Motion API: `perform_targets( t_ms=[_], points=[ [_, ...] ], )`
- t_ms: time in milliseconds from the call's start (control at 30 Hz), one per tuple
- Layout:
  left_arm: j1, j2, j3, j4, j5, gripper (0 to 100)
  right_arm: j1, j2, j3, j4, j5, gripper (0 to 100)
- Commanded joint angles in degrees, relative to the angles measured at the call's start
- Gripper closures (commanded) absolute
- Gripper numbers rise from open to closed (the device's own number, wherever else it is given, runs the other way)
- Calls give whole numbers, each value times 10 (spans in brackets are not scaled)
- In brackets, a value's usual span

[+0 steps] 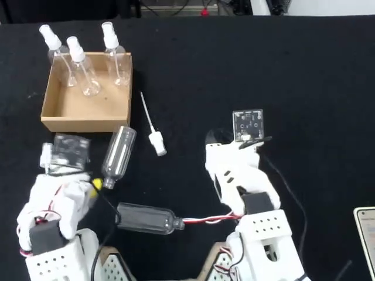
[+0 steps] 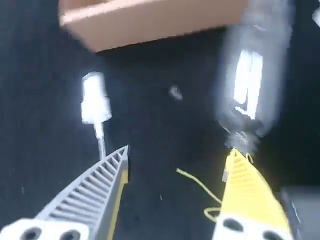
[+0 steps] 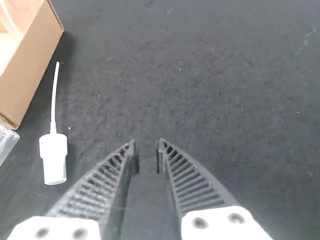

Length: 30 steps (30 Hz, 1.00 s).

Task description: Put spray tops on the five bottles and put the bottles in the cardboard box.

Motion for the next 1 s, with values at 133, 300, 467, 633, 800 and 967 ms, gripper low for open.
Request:
perform_targets(
  t_ms=[133, 300, 467, 633, 800, 967],
  points=[
    [123, 7, -95, 74, -124, 707, 39, -8, -14, -14, 5, 928],
    [180, 8, -97, 96, -180, 707, 75, -8, -19, -25, 1, 928],
    [247, 8, -119, 162, -219, 707, 125, -5, -14, -69, 0, 928],
    [319, 8, -126, 178, -241, 705, 144, -5, -15, -70, 0, 928],
    [392, 9, -124, 178, -261, 706, 142, -4, -15, -70, 0, 928],
    [411, 35, -139, 166, -254, 707, 142, -4, -14, -70, 0, 928]
  ],
)
